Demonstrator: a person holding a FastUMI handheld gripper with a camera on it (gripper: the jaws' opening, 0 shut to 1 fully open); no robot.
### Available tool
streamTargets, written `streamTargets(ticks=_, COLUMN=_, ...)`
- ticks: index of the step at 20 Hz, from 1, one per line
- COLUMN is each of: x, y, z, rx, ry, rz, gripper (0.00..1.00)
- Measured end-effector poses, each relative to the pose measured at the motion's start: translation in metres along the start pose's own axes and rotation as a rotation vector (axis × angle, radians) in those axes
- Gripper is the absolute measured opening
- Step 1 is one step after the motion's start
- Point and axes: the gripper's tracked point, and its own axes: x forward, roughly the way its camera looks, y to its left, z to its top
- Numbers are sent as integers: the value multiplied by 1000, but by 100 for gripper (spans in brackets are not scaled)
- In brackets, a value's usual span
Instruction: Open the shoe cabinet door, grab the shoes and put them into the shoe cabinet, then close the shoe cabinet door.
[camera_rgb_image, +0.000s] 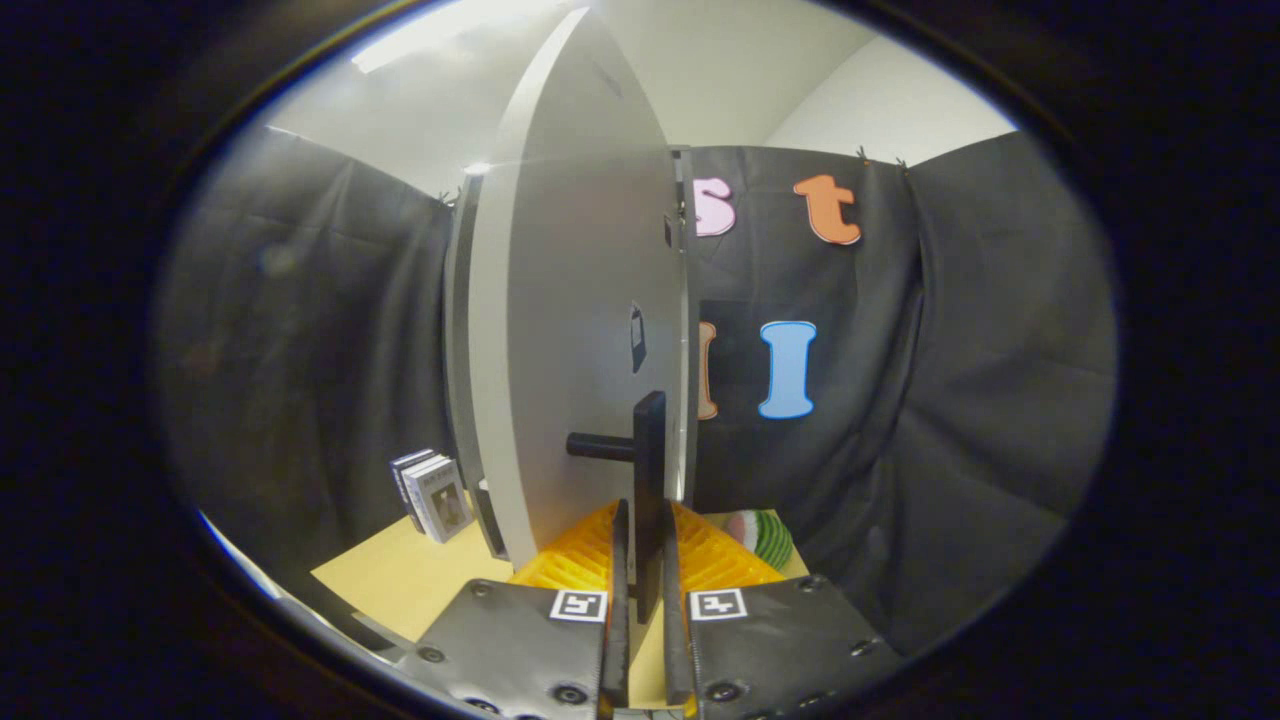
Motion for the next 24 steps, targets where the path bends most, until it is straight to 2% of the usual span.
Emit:
streamTargets(ticks=7, x=4, y=-11, z=1, rx=42, ry=-1, rz=-34, gripper=8)
streamTargets(ticks=20, x=-4, y=-26, z=5, rx=31, ry=-21, rz=-106, gripper=8)
streamTargets(ticks=24, x=-18, y=-27, z=5, rx=23, ry=-30, rz=-155, gripper=9)
